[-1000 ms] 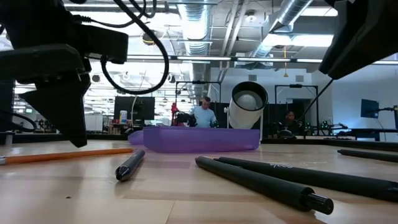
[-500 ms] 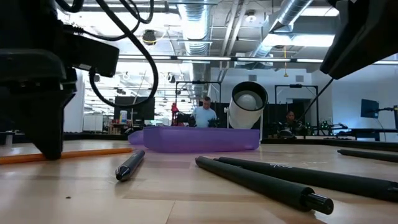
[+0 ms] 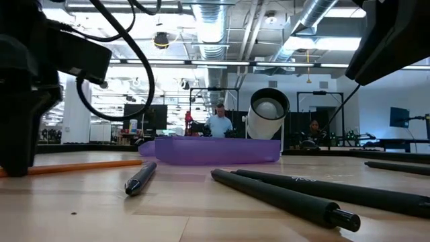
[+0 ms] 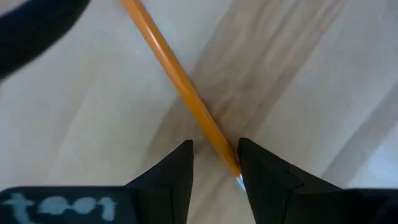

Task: Pick & place school supplies into a supply box
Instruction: Put the orange pencil into the purple supply box

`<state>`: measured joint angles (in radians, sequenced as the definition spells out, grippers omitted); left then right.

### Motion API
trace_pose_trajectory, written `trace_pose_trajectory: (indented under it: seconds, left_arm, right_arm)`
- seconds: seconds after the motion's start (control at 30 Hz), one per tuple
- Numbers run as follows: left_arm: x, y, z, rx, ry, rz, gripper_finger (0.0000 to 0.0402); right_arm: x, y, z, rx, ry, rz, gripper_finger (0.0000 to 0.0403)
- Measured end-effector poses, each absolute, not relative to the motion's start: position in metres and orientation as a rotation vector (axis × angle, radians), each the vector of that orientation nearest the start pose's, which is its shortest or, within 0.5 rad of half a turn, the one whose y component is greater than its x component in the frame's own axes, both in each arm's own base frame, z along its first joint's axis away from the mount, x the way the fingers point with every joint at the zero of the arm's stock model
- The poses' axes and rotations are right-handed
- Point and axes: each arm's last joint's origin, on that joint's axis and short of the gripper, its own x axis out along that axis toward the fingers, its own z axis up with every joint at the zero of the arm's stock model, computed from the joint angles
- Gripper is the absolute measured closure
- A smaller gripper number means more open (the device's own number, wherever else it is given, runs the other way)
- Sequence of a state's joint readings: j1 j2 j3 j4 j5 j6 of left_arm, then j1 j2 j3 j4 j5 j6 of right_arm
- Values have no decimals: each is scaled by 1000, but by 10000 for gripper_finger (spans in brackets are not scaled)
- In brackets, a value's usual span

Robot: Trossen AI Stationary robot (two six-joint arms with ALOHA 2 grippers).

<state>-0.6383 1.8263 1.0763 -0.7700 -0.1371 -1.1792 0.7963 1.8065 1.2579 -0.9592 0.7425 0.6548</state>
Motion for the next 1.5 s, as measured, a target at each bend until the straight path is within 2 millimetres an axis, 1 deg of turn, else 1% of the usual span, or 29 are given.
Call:
trace_pose_trajectory:
  seconds: [0.33,0.63,0.7,0.9,1.07,1.23,1.37,1.5]
  left_arm:
    - [242,-197,140,-424,1402,454,281]
    - [241,-198,140,-381,1385,435,283]
    - [243,-197,140,-372,1383,430,293]
    - [246,-193,140,-347,1386,408,356]
    - [246,-192,140,-303,1395,381,392]
    - [242,-189,140,-274,1409,433,392]
    - [241,-187,139,-256,1404,456,390]
    - [240,-185,139,-227,1379,481,398]
  right_arm:
    - [243,221,195,-454,994,-294,303]
    - [244,221,195,-454,977,-301,303]
    - [244,221,195,-453,976,-300,303]
    - [244,221,195,-452,975,-300,303]
    - [243,220,192,-454,976,-301,303]
    - [241,218,184,-457,978,-302,303]
    - [241,218,184,-454,976,-301,303]
    - [241,218,184,-455,977,-301,303]
